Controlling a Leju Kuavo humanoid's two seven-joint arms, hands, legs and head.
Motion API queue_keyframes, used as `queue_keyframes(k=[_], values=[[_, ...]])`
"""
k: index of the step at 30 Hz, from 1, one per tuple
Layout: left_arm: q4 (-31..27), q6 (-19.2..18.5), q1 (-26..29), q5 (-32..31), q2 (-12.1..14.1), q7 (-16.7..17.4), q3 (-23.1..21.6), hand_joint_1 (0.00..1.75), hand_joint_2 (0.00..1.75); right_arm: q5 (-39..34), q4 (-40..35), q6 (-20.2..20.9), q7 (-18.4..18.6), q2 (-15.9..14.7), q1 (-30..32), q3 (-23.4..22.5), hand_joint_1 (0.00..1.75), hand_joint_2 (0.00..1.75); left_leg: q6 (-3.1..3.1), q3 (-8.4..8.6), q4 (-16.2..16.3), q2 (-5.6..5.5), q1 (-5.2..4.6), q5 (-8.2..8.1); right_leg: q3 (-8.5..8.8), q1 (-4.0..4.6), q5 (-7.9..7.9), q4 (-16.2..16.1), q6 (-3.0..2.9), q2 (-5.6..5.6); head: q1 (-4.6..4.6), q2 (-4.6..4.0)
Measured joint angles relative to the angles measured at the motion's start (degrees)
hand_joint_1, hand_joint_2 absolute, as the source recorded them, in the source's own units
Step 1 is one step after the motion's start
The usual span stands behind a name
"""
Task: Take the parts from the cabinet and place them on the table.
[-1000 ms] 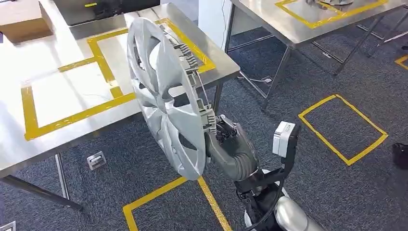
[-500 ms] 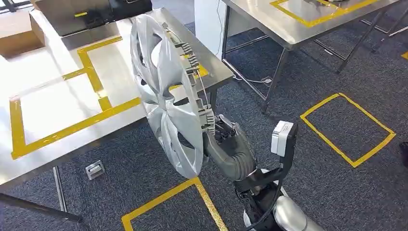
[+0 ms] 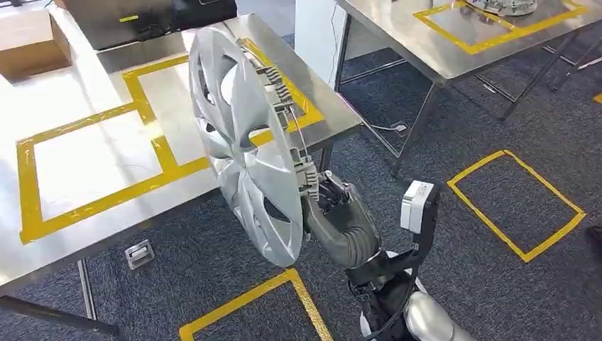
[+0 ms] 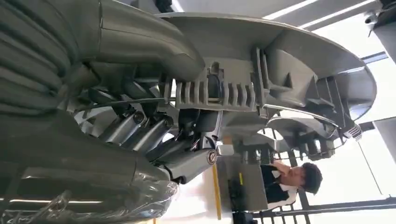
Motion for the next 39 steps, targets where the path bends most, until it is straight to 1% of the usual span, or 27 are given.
queue_keyframes(k=[1, 3, 4, 5, 6, 8, 10, 13, 14, 15, 16, 18, 19, 20, 21, 23, 24, 25, 26, 28, 29, 30, 31, 34, 35, 37, 39], values=[[0.0, 0.0, 0.0, 0.0, 0.0, 0.0, -0.1, 0.0, 1.75, 0.1, 0.0, 0.0, 0.0, 0.0, 0.2, 0.0, 1.75, 1.75, -0.1, 0.75, 0.0, -0.08, 0.04, -0.55, 0.61, 0.0, 2.45, -2.8, -0.06, 0.0, 0.11, 0.0], [0.0, 0.0, 0.0, 0.0, 0.0, 0.0, -0.1, 0.0, 1.75, 0.2, 0.0, 0.0, 0.0, 0.0, 0.3, 0.0, 1.75, 1.75, -0.58, 2.66, 0.0, -0.14, 0.17, -1.95, 3.45, 0.09, 9.69, -12.8, -0.35, -0.01, 0.13, 0.0], [0.0, 0.0, 0.0, 0.0, 0.0, 0.0, -0.2, 0.0, 1.75, 0.2, 0.1, 0.0, 0.0, 0.0, 0.3, -0.1, 1.75, 1.75, -0.91, 2.81, -0.1, -0.12, 0.14, -2.43, 3.62, 0.31, 9.99, -13.6, -0.41, 0.1, 0.13, 0.0], [0.0, 0.0, -0.1, 0.0, 0.0, 0.0, -0.2, 0.0, 1.75, 0.2, 0.0, 0.0, 0.0, 0.0, 0.2, 0.0, 1.75, 1.75, -1.22, 2.82, -0.1, -0.18, 0.1, -2.59, 3.48, 0.69, 7.94, -15.3, -0.75, -0.02, -0.02, 0.0], [0.0, 0.0, -0.2, 0.0, 0.0, 0.0, -0.2, 0.0, 1.75, 0.3, -0.1, 0.1, -0.1, 0.0, 0.3, -0.1, 1.75, 1.75, -1.8, 2.93, -0.1, -0.07, 0.08, -3.02, 3.56, 0.7, 9.38, -15.1, -1.54, -0.06, 0.11, 0.02], [0.0, 0.0, -0.2, 0.0, 0.0, 0.0, -0.3, 0.0, 1.75, 0.3, -0.3, 0.1, 0.0, 0.0, 0.3, -0.1, 1.75, 1.75, -2.2, 3.75, 0.1, -0.04, 0.06, -2.98, 4.21, 0.64, 8.41, -15.6, -2.2, -0.01, 0.09, 0.0], [0.0, 0.0, -0.4, -0.1, 0.0, 0.0, -0.4, 0.0, 1.75, 0.3, -0.3, 0.0, 0.0, 0.0, 0.4, -0.1, 1.75, 1.75, -2.61, 2.86, 2.7, -0.01, 0.11, -3.94, 5.79, 0.28, 8.04, -16.5, -2.78, -0.06, -0.06, 0.0], [0.0, 0.0, -0.5, -0.1, 0.0, 0.0, -0.7, 0.0, 1.75, 0.3, -0.3, 0.0, 0.0, 0.0, 0.3, -0.1, 1.75, 1.75, -3.03, -4.3, 14.5, -0.01, 0.18, -8.77, 6.79, 0.26, 7.14, -16.7, -3.2, -0.05, -0.39, 0.0], [0.0, 0.0, -0.3, -0.1, 0.0, 0.0, -0.7, 0.0, 1.75, 0.3, -0.3, 0.0, 0.0, 0.0, 0.4, 0.0, 1.75, 1.75, -3.27, -6.39, 16.9, 0.0, 0.23, -9.3, 7.27, 0.26, 6.7, -16.7, -3.16, 0.03, -0.5, 0.02], [0.0, 0.0, -0.2, -0.1, 0.0, -0.1, -0.7, 0.0, 1.75, 0.3, -0.3, 0.0, 0.0, 0.0, 0.4, 0.0, 1.75, 1.75, -3.38, -7.28, 16.7, 0.0, 0.29, -8.28, 7.95, 0.24, 6.19, -16.7, -3.07, 0.12, -0.46, 0.0], [0.0, 0.0, -0.2, -0.1, 0.1, -0.2, -0.7, 0.0, 1.75, 0.3, -0.3, 0.0, 0.0, 0.0, 0.4, 0.0, 1.75, 1.75, -3.4, -7.14, 14.4, 0.0, 0.36, -5.95, 8.8, 0.21, 5.61, -16.7, -2.93, 0.17, -0.44, 0.0], [0.0, 0.0, -0.2, -0.1, 0.1, -0.3, -0.7, 0.0, 1.75, 0.3, -0.3, 0.0, 0.0, 0.0, 0.5, 0.0, 1.75, 1.75, -3.27, -5.23, 6.2, 0.01, 0.48, 1.15, 10.63, 0.1, 4.38, -16.7, -2.54, 0.13, -0.48, 0.0], [0.0, 0.0, -0.1, -0.1, 0.1, -0.3, -0.8, 0.0, 1.75, 0.3, -0.3, 0.0, 0.0, 0.0, 0.5, 0.0, 1.75, 1.75, -3.18, -4.75, 3.6, 0.0, 0.48, 3.81, 10.98, 0.06, 3.75, -16.8, -2.19, 0.04, -0.5, 0.0], [0.0, 0.0, -0.1, -0.1, 0.1, -0.3, -0.8, 0.0, 1.75, 0.3, -0.3, 0.1, 0.0, 0.0, 0.4, 0.0, 1.75, 1.75, -3.03, -5.46, 3.5, 0.05, 0.1, 2.45, 11.31, 0.13, 3.67, -16.6, -1.91, 0.15, -0.66, 0.0], [0.0, 0.0, -0.1, -0.1, 0.1, -0.3, -0.9, 0.0, 1.75, 0.3, -0.4, 0.1, -0.2, 0.0, 0.3, -0.1, 1.75, 1.75, -2.25, -4.53, 1.4, 0.15, -0.12, 2.29, 10.78, 0.23, 3.37, -16.5, -1.41, 0.22, -1.09, 0.0], [0.0, 0.0, 0.1, -0.1, 0.1, -0.4, -0.9, 0.0, 1.75, 0.3, -0.5, 0.1, -0.2, 0.1, 0.3, -0.1, 1.75, 1.75, -1.43, -4.47, 1.8, 0.1, -0.32, 1.95, 11.3, 0.0, 2.94, -16.9, -0.78, 0.18, -0.81, 0.0], [0.0, 0.1, 0.0, -0.1, 0.1, -0.4, -0.9, 0.0, 1.75, 0.3, -0.5, 0.1, -0.1, 0.1, 0.3, -0.2, 1.75, 1.75, -1.16, -4.03, 1.5, 0.11, 0.09, 1.88, 11.54, 0.05, 2.33, -16.7, -0.28, 0.17, -0.9, 0.0], [0.0, 0.1, -0.1, -0.1, 0.2, -0.5, -0.9, 0.0, 1.75, 0.3, -0.5, 0.1, -0.1, 0.1, 0.3, -0.2, 1.75, 1.75, -0.8, -3.7, 1.4, 0.1, 0.19, 1.69, 11.37, 0.03, 1.74, -15.9, -0.08, 0.11, -0.83, 0.0], [0.0, 0.2, -0.3, -0.1, 0.3, -0.6, -1.0, 0.0, 1.75, 0.3, -0.5, 0.1, -0.1, 0.1, 0.3, -0.3, 1.75, 1.75, -0.25, -3.28, 1.4, 0.09, 0.2, 1.31, 9.61, -0.01, 0.56, -12.6, 0.16, 0.07, -0.31, 0.0], [0.0, 0.3, -0.4, -0.1, 0.3, -0.6, -1.1, 0.0, 1.75, 0.3, -0.4, 0.2, -0.1, 0.1, 0.3, -0.3, 1.75, 1.75, 0.01, -2.76, 1.4, 0.09, 0.12, 0.65, 3.81, -0.07, -2.48, -3.2, 0.37, 0.07, -0.07, 0.0], [0.0, 0.3, -0.4, -0.1, 0.3, -0.6, -1.1, 0.0, 1.75, 0.1, -0.4, 0.3, -0.2, 0.1, 0.3, -0.3, 1.75, 1.75, 0.07, -2.39, 1.4, 0.09, 0.04, 0.29, 0.89, -0.06, -2.81, 0.7, 0.34, 0.07, -0.07, 0.0], [0.0, 0.3, -0.3, -0.1, 0.3, -0.6, -1.1, 0.0, 1.75, 0.0, -0.3, 0.4, -0.2, 0.1, 0.3, -0.3, 1.75, 1.75, 0.08, -1.92, 1.4, 0.05, -0.03, -0.1, -0.68, -0.05, -1.88, 1.9, 0.21, 0.08, 0.07, 0.0], [0.0, 0.4, -0.3, -0.1, 0.4, -0.6, -1.1, 0.0, 1.75, -0.1, -0.1, 0.4, -0.2, 0.1, 0.3, -0.4, 1.75, 1.75, 0.1, -1.26, 1.4, -0.07, -0.07, -0.59, -0.92, 0.02, 0.44, 0.5, -0.03, 0.08, 0.11, 0.0], [0.1, 0.5, -0.3, -0.1, 0.3, -0.7, -1.1, 0.0, 1.75, -0.5, 0.2, 0.5, -0.2, 0.1, 0.3, -0.4, 1.75, 1.75, -0.31, 0.97, 1.4, -0.37, 0.05, -2.27, 2.71, 0.89, 10.15, -12.7, -1.27, 0.11, 0.17, 0.0], [0.0, 0.6, -0.3, -0.1, 0.3, -0.7, -1.1, 0.0, 1.75, -0.6, 0.3, 0.6, -0.3, 0.1, 0.3, -0.4, 1.75, 1.75, -0.71, 0.9, 1.3, -0.44, -0.13, -2.61, 3.35, 1.3, 9.54, -12.6, -1.61, 0.17, -0.11, 0.0], [0.1, 0.5, -0.2, -0.1, 0.2, -0.7, -1.2, 0.0, 1.75, -0.6, 0.3, 0.8, -0.4, 0.1, 0.2, -0.5, 1.75, 1.75, -1.38, 1.12, 1.0, -0.4, 0.22, -2.76, 3.87, 1.53, 8.87, -13.7, -1.96, 0.18, 0.15, 0.0], [0.1, 0.6, -0.5, -0.1, 0.0, -0.7, -1.2, 0.0, 1.75, -0.6, 0.3, 0.8, -0.4, 0.1, 0.2, -0.5, 1.75, 1.75, -1.9, 1.68, 0.2, -0.34, 0.04, -2.98, 4.68, 1.34, 8.17, -15.1, -2.67, 0.22, 0.13, 0.0]])
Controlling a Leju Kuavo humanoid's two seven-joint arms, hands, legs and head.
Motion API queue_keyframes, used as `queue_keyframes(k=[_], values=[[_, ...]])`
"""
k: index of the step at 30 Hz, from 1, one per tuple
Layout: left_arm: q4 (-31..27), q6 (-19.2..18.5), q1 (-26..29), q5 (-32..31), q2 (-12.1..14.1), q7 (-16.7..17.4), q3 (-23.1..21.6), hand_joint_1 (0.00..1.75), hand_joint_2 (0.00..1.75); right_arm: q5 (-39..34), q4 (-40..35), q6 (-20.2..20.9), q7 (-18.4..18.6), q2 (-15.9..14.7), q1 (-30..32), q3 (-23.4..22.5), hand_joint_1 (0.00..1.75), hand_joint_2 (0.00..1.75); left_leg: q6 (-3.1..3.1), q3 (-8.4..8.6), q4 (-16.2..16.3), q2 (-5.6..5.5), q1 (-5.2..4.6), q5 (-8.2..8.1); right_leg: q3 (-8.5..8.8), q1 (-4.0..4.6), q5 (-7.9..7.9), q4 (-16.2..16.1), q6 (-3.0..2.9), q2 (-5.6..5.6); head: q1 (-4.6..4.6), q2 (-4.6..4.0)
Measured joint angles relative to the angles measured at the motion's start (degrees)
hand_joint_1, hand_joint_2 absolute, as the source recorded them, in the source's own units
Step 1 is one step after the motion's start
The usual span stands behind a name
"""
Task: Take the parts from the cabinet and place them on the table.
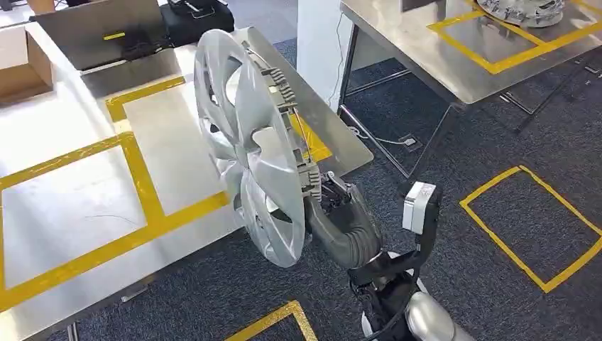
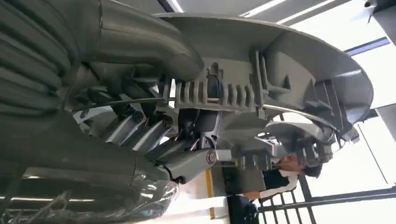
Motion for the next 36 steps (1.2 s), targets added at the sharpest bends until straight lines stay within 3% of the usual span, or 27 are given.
queue_keyframes(k=[1, 2, 5, 6, 7, 8, 10, 11, 12, 13, 16, 17, 18, 20, 21, 22, 23, 25, 26, 27, 29, 32, 33, 35, 36], values=[[0.0, 0.1, -0.1, 0.0, 0.1, 0.0, 0.0, 0.0, 1.75, 0.0, 0.0, 0.0, 0.0, 0.0, 0.1, 0.0, 1.75, 1.75, -0.13, 0.12, 0.0, 0.07, 0.06, -0.64, 1.33, -0.74, -0.64, -1.9, -0.01, -0.03, 0.02, 0.0], [0.0, 0.2, -0.2, 0.0, 0.1, 0.0, 0.0, 0.0, 1.75, 0.0, 0.0, 0.0, 0.0, 0.1, 0.2, -0.2, 1.75, 1.75, -0.13, -0.43, 1.3, 0.07, -0.16, -1.36, 2.02, -0.64, -0.6, -2.8, -0.01, -0.01, -0.26, 0.0], [0.0, 0.1, 0.1, 0.0, 0.1, 0.0, 0.0, 0.0, 1.75, 0.0, 0.3, 0.0, -0.1, 0.1, 0.1, -0.3, 1.75, 1.75, -0.27, -8.19, 14.4, 0.05, -0.14, -5.26, 3.21, -0.78, -1.24, -3.2, -0.27, -0.18, -0.5, 0.0], [0.0, 0.1, 0.3, 0.1, 0.1, 0.0, 0.0, 0.0, 1.75, 0.0, 0.5, 0.0, -0.1, 0.1, 0.1, -0.3, 1.75, 1.75, -0.56, -10.04, 16.3, 0.06, -0.06, -4.64, 3.69, -0.8, -1.61, -3.2, -0.22, -0.15, -0.57, 0.0], [0.0, 0.1, 0.4, 0.1, 0.1, 0.0, 0.0, 0.0, 1.75, 0.0, 0.5, 0.0, -0.1, 0.1, 0.1, -0.3, 1.75, 1.75, -0.8, -10.45, 15.9, 0.06, 0.02, -3.19, 4.15, -0.85, -1.96, -3.1, -0.13, -0.08, -0.5, 0.0], [0.0, 0.1, 0.4, 0.1, 0.1, 0.0, 0.0, 0.0, 1.75, -0.1, 0.6, 0.0, -0.1, 0.1, 0.2, -0.3, 1.75, 1.75, -1.14, -10.04, 13.1, 0.07, 0.18, 0.06, 4.88, -0.95, -2.55, -3.0, 0.04, -0.03, -0.55, 0.0], [0.0, 0.1, 0.4, 0.1, 0.2, 0.0, 0.0, 0.0, 1.75, -0.1, 0.8, 0.0, -0.1, 0.1, 0.3, -0.3, 1.75, 1.75, -1.57, -6.84, 3.0, 0.21, 0.54, 7.12, 6.52, -1.25, -4.01, -2.5, 0.62, -0.04, -0.52, 0.0], [0.0, 0.0, 0.4, 0.1, 0.1, 0.0, 0.0, 0.0, 1.75, -0.1, 0.9, 0.0, -0.1, 0.1, 0.4, -0.4, 1.75, 1.75, -1.55, -6.42, 3.5, 0.18, 0.17, 6.03, 6.52, -1.17, -4.31, -2.6, 0.96, -0.01, -0.63, 0.0], [0.0, 0.1, 0.3, 0.1, 0.0, 0.0, 0.0, 0.0, 1.75, -0.1, 0.9, 0.0, -0.1, 0.1, 0.2, -0.4, 1.75, 1.75, -1.01, -5.85, 1.9, 0.18, 0.08, 5.94, 6.42, -1.0, -4.52, -2.1, 1.35, 0.12, -1.35, 0.0], [0.0, 0.1, 0.2, 0.1, 0.1, 0.0, 0.0, 0.0, 1.75, -0.1, 0.8, 0.1, -0.2, 0.1, 0.2, -0.5, 1.75, 1.75, -0.29, -5.59, 1.2, 0.14, 0.0, 4.81, 6.0, -1.03, -4.5, -2.1, 1.49, 0.1, -1.07, 0.0], [0.1, 0.2, 0.4, 0.4, 0.1, -0.2, 0.0, 0.0, 1.75, -0.1, 0.8, 0.4, -0.2, 0.1, 0.2, -0.5, 1.75, 1.75, 0.88, -5.26, 0.9, 0.03, 0.35, 4.62, 6.05, -1.09, -5.2, -2.1, 2.36, -0.02, -0.9, 0.0], [0.1, 0.2, 0.4, 0.5, 0.2, -0.3, 0.0, 0.0, 1.75, -0.1, 0.8, 0.4, -0.2, 0.1, 0.2, -0.6, 1.75, 1.75, 1.17, -4.99, 0.8, 0.03, 0.35, 4.44, 5.59, -1.11, -5.77, -0.5, 2.59, -0.07, -0.81, 0.0], [0.1, 0.2, 0.3, 0.6, 0.2, -0.4, 0.0, 0.0, 1.75, -0.1, 0.8, 0.4, -0.2, 0.1, 0.2, -0.6, 1.75, 1.75, 1.53, -4.79, 0.8, 0.05, 0.36, 4.21, 3.63, -1.2, -7.18, 3.1, 2.76, -0.08, -0.52, 0.0], [0.1, 0.2, 0.2, 0.7, 0.2, -0.5, 0.0, 0.0, 1.75, -0.1, 0.9, 0.6, -0.2, 0.1, 0.3, -0.5, 1.75, 1.75, 1.79, -4.46, 0.8, 0.06, 0.27, 3.79, -2.05, -1.28, -10.18, 12.4, 2.96, -0.08, -0.44, 0.0], [0.1, 0.2, 0.2, 0.7, 0.3, -0.5, 0.0, 0.0, 1.75, -0.1, 1.0, 0.6, -0.2, 0.1, 0.3, -0.5, 1.75, 1.75, 1.84, -4.2, 0.8, 0.06, 0.22, 3.54, -4.8, -1.28, -10.58, 16.2, 2.95, -0.08, -0.39, 0.0], [0.1, 0.2, 0.3, 0.7, 0.3, -0.5, 0.0, 0.0, 1.75, -0.1, 1.1, 0.6, -0.2, 0.1, 0.3, -0.5, 1.75, 1.75, 1.84, -3.81, 0.8, 0.02, 0.18, 3.25, -5.71, -1.27, -9.25, 16.4, 2.85, -0.07, -0.37, 0.0], [0.1, 0.2, 0.3, 0.8, 0.4, -0.5, 0.0, 0.0, 1.75, -0.1, 1.2, 0.6, -0.2, 0.1, 0.3, -0.5, 1.75, 1.75, 1.77, -3.27, 0.8, -0.1, 0.18, 2.88, -5.31, -1.25, -6.66, 14.2, 2.68, -0.07, -0.37, 0.0], [0.1, 0.2, 0.3, 0.7, 0.3, -0.5, 0.0, 0.0, 1.75, -0.2, 1.3, 0.6, -0.1, 0.1, 0.3, -0.5, 1.75, 1.75, 1.49, -1.88, 0.8, -0.26, 0.23, 1.93, -1.69, -1.08, 0.19, 4.1, 2.01, -0.07, -0.35, 0.0], [0.1, 0.2, 0.3, 0.7, 0.3, -0.5, 0.0, 0.0, 1.75, -0.2, 1.4, 0.6, -0.1, 0.1, 0.3, -0.5, 1.75, 1.75, 1.19, -1.69, 0.8, -0.26, 0.29, 1.55, -0.45, -0.83, 0.83, 1.4, 1.84, -0.01, -0.33, 0.0], [0.1, 0.1, 0.2, 0.7, 0.3, -0.5, 0.0, 0.0, 1.75, -0.2, 1.4, 0.6, -0.1, 0.2, 0.2, -0.5, 1.75, 1.75, 0.8, -1.68, 0.9, -0.31, 0.09, 1.39, -0.2, -0.5, 0.59, 0.6, 1.71, -0.07, -0.61, 0.0], [0.1, 0.1, 0.3, 0.7, 0.3, -0.5, 0.0, 0.0, 1.75, -0.3, 1.4, 0.7, -0.1, 0.3, 0.0, -0.5, 1.75, 1.75, 0.21, -1.82, 0.6, -0.17, 0.2, 1.24, 0.3, -0.39, -0.84, -0.2, 1.31, -0.01, -0.28, 0.0], [0.1, 0.1, 0.1, 0.7, 0.2, -0.4, 0.0, 0.0, 1.75, -0.4, 1.6, 0.7, 0.1, 0.3, 0.0, -0.5, 1.75, 1.75, -0.46, -1.62, 1.3, -0.02, 0.1, 0.16, 1.34, -0.95, -0.88, -1.7, 0.75, -0.09, -0.35, 0.0], [0.1, 0.1, 0.1, 0.7, 0.2, -0.4, 0.0, 0.0, 1.75, -0.5, 1.8, 0.7, 0.1, 0.4, -0.1, -0.5, 1.75, 1.75, -0.49, -3.12, 4.2, -0.03, 0.08, -1.28, 1.75, -0.96, -0.99, -2.0, 0.46, -0.22, -0.63, 0.0], [0.1, 0.1, 0.2, 0.7, 0.2, -0.4, 0.0, 0.0, 1.75, -0.5, 2.0, 0.7, 0.1, 0.6, -0.1, -0.5, 1.75, 1.75, -0.67, -7.8, 12.7, -0.02, 0.1, -4.44, 2.08, -0.96, -1.28, -2.0, 0.1, -0.28, -0.68, 0.0], [0.1, 0.1, 0.3, 0.8, 0.2, -0.4, 0.0, 0.0, 1.75, -0.5, 2.1, 0.7, 0.2, 0.6, -0.1, -0.5, 1.75, 1.75, -0.87, -10.24, 16.4, -0.02, 0.1, -5.07, 2.3, -0.96, -1.51, -2.0, 0.06, -0.27, -0.68, 0.0]])
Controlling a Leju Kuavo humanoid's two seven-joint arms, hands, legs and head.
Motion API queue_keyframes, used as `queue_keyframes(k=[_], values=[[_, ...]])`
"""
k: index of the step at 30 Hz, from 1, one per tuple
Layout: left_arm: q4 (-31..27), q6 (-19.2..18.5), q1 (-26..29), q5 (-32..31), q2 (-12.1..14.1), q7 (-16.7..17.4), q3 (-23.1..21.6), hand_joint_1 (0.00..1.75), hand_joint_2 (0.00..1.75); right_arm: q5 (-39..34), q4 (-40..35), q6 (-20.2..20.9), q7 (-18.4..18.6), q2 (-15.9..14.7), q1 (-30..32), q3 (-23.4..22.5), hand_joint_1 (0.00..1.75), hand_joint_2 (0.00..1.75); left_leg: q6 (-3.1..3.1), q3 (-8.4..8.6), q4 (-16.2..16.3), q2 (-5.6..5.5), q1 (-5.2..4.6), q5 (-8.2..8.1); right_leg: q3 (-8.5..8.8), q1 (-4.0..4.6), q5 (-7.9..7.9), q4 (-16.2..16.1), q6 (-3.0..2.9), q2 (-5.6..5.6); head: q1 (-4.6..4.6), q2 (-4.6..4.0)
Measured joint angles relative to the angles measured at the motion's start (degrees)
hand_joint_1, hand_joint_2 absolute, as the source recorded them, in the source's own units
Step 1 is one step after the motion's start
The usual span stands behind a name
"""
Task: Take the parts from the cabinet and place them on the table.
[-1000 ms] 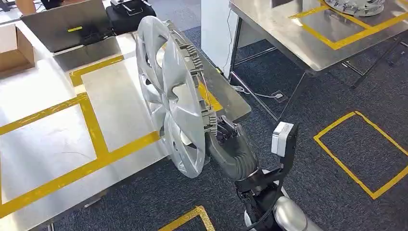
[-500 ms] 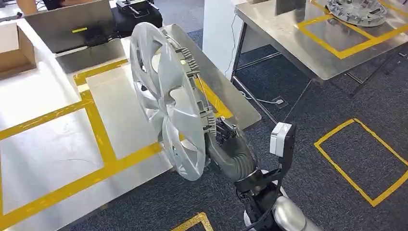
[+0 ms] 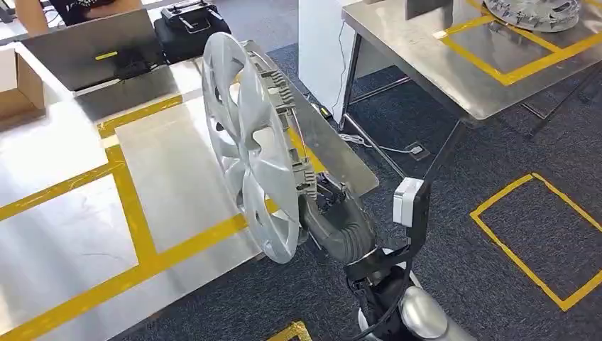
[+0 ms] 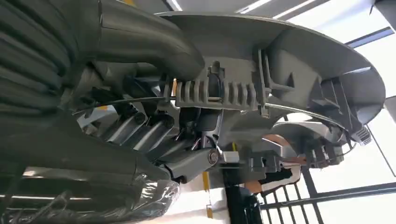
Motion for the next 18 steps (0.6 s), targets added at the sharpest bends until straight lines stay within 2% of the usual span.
queue_keyframes(k=[1, 2, 3, 4, 5, 6, 7, 9, 12, 14, 18], values=[[0.0, 0.0, 0.1, 0.0, 0.0, -0.1, 0.0, 0.0, 1.75, 0.0, 0.1, 0.0, 0.1, 0.0, 0.0, 0.0, 1.75, 1.75, -0.24, -1.33, 1.0, 0.0, 0.03, 0.89, 0.33, -0.01, -0.2, 0.0, 0.05, 0.02, 0.02, 0.0], [0.0, 0.0, 0.1, 0.0, 0.0, -0.3, 0.0, 0.0, 1.75, 0.0, 0.2, 0.0, 0.2, 0.1, 0.0, 0.1, 1.75, 1.75, -0.47, -1.17, -0.9, 0.01, 0.17, 3.45, 0.82, -0.06, -0.55, 0.1, 0.15, 0.08, -0.02, 0.0], [0.0, 0.0, 0.0, 0.0, 0.0, -0.4, 0.0, 0.0, 1.75, 0.0, 0.3, -0.1, 0.5, 0.1, -0.1, 0.1, 1.75, 1.75, -0.62, 0.07, -4.5, 0.02, 0.28, 6.62, 1.33, -0.15, -0.94, 0.2, 0.31, 0.12, 0.02, 0.0], [0.0, 0.0, 0.0, -0.1, 0.0, -0.4, 0.0, 0.0, 1.75, 0.7, 0.5, -0.3, 1.0, 0.2, -0.3, 0.2, 1.75, 1.75, -0.69, 1.99, -9.7, 0.06, 0.36, 10.14, 1.94, -0.26, -1.44, 0.4, 0.54, 0.12, 0.0, 0.0], [0.0, -0.1, 0.0, -0.2, 0.0, -0.4, 0.0, 0.0, 1.75, 1.4, 0.7, -0.6, 1.6, 0.3, -0.8, 0.3, 1.75, 1.75, -0.67, 3.27, -12.9, 0.12, 0.36, 11.24, 2.28, -0.34, -1.95, 0.6, 0.83, 0.12, 0.02, 0.0], [0.0, -0.2, -0.1, -0.4, -0.1, -0.4, 0.0, 0.0, 1.75, 3.1, 0.9, -1.1, 2.1, 0.4, -1.6, 0.5, 1.75, 1.75, -0.48, 3.41, -13.1, 0.05, -0.03, 10.91, 2.11, 0.04, -2.13, 0.9, 1.16, 0.26, -0.2, 0.0], [0.0, -0.4, -0.2, -0.7, -0.1, -0.4, -0.1, 0.0, 1.75, 5.4, 1.2, -1.8, 3.1, 0.5, -2.8, 1.0, 1.75, 1.75, 0.31, 3.95, -14.5, 0.06, 0.0, 9.83, 1.66, -0.04, -2.08, 1.1, 1.51, 0.33, -0.33, 0.0], [0.0, -0.5, -0.2, -0.8, -0.2, -0.4, -0.2, 0.0, 1.75, 8.0, 1.7, -2.6, 4.0, 0.5, -4.4, 1.5, 1.75, 1.75, 0.53, 3.82, -14.6, -0.08, 0.16, 9.89, 1.56, 0.08, -2.29, 1.2, 1.08, 0.27, -0.2, 0.0], [0.0, -0.6, -0.1, -0.9, -0.2, -0.5, -0.4, 0.0, 1.75, 10.5, 2.5, -3.5, 5.2, 0.8, -5.9, 2.1, 1.75, 1.75, 0.78, 3.85, -14.6, -0.23, 0.06, 9.75, 1.88, 0.05, -2.24, 0.8, 1.11, 0.19, 0.0, 0.0], [0.0, -0.9, -0.2, -1.4, -0.2, -0.7, -0.7, 0.0, 1.75, 17.3, 3.3, -4.7, 8.1, 0.9, -8.0, 3.3, 1.75, 1.75, 0.91, 3.87, -14.6, -0.21, -0.02, 9.67, 1.98, 0.01, -2.16, 0.6, 1.23, 0.22, 0.0, 0.0], [0.0, -1.6, -0.5, -3.4, -0.3, -1.2, -1.7, 0.0, 1.75, 37.7, 7.1, -4.3, 16.9, 2.0, -14.0, 7.0, 1.75, 1.75, 1.18, 3.88, -14.6, -0.2, -0.08, 9.6, 2.08, 0.0, -2.11, 0.3, 1.61, 0.19, 0.0, 0.0]])
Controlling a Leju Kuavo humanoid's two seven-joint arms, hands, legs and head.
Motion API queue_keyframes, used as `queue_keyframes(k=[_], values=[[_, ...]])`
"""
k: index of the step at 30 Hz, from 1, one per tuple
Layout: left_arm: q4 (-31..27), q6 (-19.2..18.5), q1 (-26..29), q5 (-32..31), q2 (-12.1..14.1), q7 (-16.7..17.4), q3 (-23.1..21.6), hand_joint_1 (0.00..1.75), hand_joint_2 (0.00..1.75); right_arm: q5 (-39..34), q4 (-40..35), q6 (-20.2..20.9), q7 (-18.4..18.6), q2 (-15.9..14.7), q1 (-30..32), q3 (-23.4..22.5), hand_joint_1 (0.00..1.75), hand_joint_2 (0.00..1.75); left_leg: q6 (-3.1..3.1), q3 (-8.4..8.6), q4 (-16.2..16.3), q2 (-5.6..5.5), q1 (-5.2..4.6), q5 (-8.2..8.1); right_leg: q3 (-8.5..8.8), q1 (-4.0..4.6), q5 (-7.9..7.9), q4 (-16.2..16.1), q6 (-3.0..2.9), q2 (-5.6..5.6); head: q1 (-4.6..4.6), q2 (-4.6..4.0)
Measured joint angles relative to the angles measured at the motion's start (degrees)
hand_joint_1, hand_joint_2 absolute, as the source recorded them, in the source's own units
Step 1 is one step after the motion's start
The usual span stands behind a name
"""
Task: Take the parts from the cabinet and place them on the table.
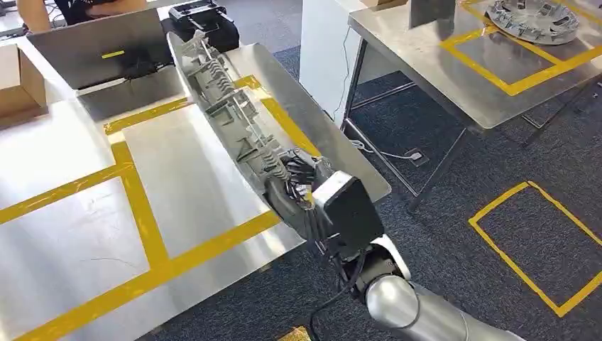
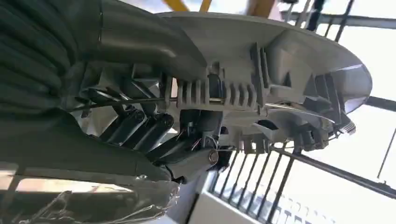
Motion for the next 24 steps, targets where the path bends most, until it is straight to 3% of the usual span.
queue_keyframes(k=[2, 5, 14, 16, 18, 21, 24], values=[[0.0, -0.4, 0.0, -0.7, -0.2, 0.0, -0.6, 0.0, 1.75, 7.4, 2.3, 1.2, 2.6, 1.1, -2.8, 1.8, 1.75, 1.75, 0.01, 0.02, 0.0, 0.0, -0.01, 0.0, 0.0, -0.01, 0.05, 0.0, 0.23, 0.01, -0.04, 0.0], [0.0, -0.4, -0.1, -1.1, -0.4, 0.0, -1.4, 0.0, 1.75, 12.1, 5.7, 2.1, 4.2, 3.2, -5.6, 4.1, 1.75, 1.75, 0.01, 0.08, 0.0, 0.0, 0.01, 0.01, 0.01, 0.0, 0.02, -0.1, 0.28, 0.0, -0.04, 0.0], [0.0, 0.1, -0.1, -3.0, -1.0, 0.2, -3.2, 0.0, 1.75, 34.3, 11.6, 6.8, 11.9, 6.3, -9.5, 9.2, 1.75, 1.75, -0.05, 0.16, -0.2, 0.0, 0.16, 0.06, -0.04, 0.12, 0.0, 0.0, 0.26, 0.01, -0.04, 0.0], [0.0, 0.3, -0.1, -3.5, -1.0, 0.3, -3.6, 0.0, 1.75, 43.2, 12.7, 9.6, 14.2, 6.9, -10.4, 10.6, 1.75, 1.75, -0.05, 0.16, -0.2, 0.0, 0.16, 0.06, -0.04, 0.13, -0.01, 0.0, 0.24, 0.01, -0.04, 0.0], [0.0, 0.7, -0.1, -3.9, -1.2, 0.5, -4.0, 0.0, 1.75, 53.5, 14.3, 16.0, 15.8, 7.4, -12.4, 12.7, 1.75, 1.75, -0.06, 0.18, -0.2, 0.02, 0.16, 0.06, -0.05, 0.13, -0.02, 0.0, 0.23, 0.03, -0.04, 0.0], [0.1, 0.9, -0.2, -4.5, -1.5, 0.6, -4.4, 0.0, 1.75, 57.9, 17.8, 23.6, 14.3, 9.1, -15.4, 15.6, 1.75, 1.75, -0.07, 0.23, -0.2, 0.04, 0.17, 0.07, -0.04, 0.15, -0.02, 0.0, 0.22, 0.04, -0.04, 0.0], [0.1, 1.0, -0.3, -4.7, -1.9, 0.5, -4.7, 0.0, 1.75, 56.7, 22.4, 24.7, 11.3, 10.8, -16.5, 18.0, 1.75, 1.75, -0.08, 0.24, -0.3, 0.03, 0.18, 0.08, 0.0, 0.16, -0.03, 0.0, 0.22, -0.01, -0.04, 0.0]])
